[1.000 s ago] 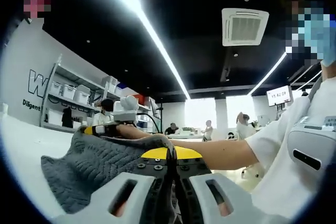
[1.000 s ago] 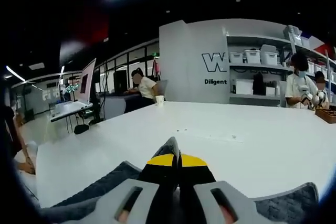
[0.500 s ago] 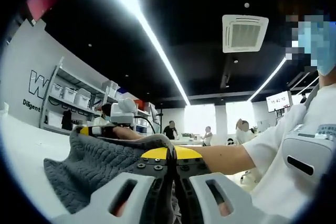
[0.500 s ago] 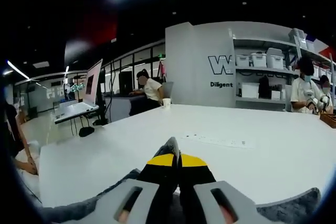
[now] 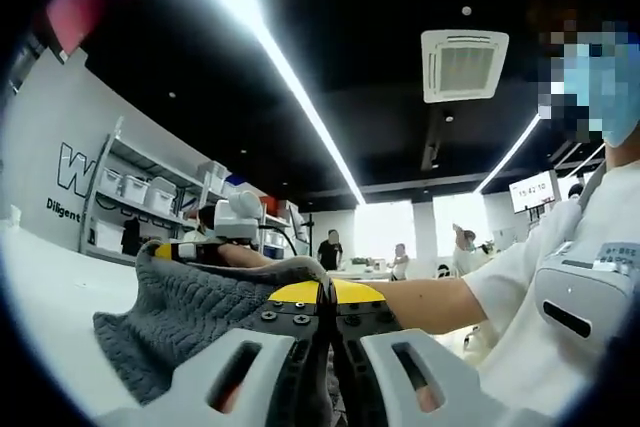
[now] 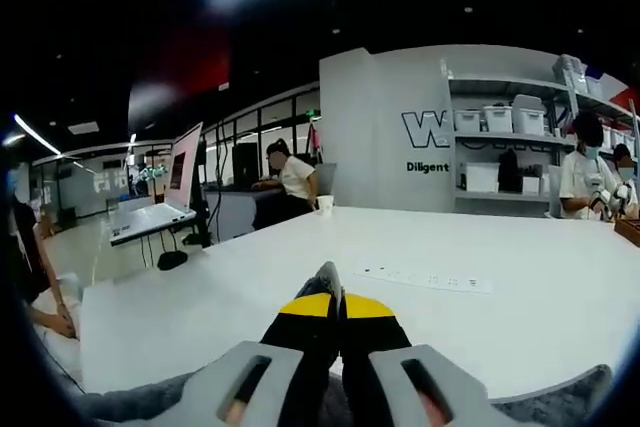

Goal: Open the folded towel by lifting each exposed corner and separating the folded layers until the towel lies flat within the target outline without major curled edges

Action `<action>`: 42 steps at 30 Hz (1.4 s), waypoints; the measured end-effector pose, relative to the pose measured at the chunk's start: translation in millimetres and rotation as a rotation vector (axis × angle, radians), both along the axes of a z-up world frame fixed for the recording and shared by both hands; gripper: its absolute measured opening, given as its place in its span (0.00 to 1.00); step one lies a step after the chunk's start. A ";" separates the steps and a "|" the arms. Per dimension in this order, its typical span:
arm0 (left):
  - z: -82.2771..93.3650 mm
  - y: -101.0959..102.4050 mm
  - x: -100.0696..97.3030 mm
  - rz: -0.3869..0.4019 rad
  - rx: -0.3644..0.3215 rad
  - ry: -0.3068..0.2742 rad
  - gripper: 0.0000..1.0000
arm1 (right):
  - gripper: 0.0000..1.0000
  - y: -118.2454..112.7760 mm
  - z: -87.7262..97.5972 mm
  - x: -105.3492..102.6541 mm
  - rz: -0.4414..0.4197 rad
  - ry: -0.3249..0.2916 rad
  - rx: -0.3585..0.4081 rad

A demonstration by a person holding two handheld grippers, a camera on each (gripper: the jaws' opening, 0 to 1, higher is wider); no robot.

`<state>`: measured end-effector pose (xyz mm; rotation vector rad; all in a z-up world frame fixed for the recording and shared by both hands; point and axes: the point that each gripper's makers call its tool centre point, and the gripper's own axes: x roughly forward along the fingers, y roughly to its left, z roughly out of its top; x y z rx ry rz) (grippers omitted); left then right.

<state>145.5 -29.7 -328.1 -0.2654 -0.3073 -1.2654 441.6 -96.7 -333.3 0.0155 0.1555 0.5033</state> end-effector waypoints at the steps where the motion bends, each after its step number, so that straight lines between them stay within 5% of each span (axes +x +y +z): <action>1: -0.5 0.2 0.0 -0.002 0.001 0.000 0.00 | 0.00 0.1 0.9 1.1 0.000 0.000 -0.002; 42: 16.2 42.4 -5.2 0.058 -0.049 -0.050 0.00 | 0.00 39.4 34.6 -0.8 0.056 -0.082 -0.001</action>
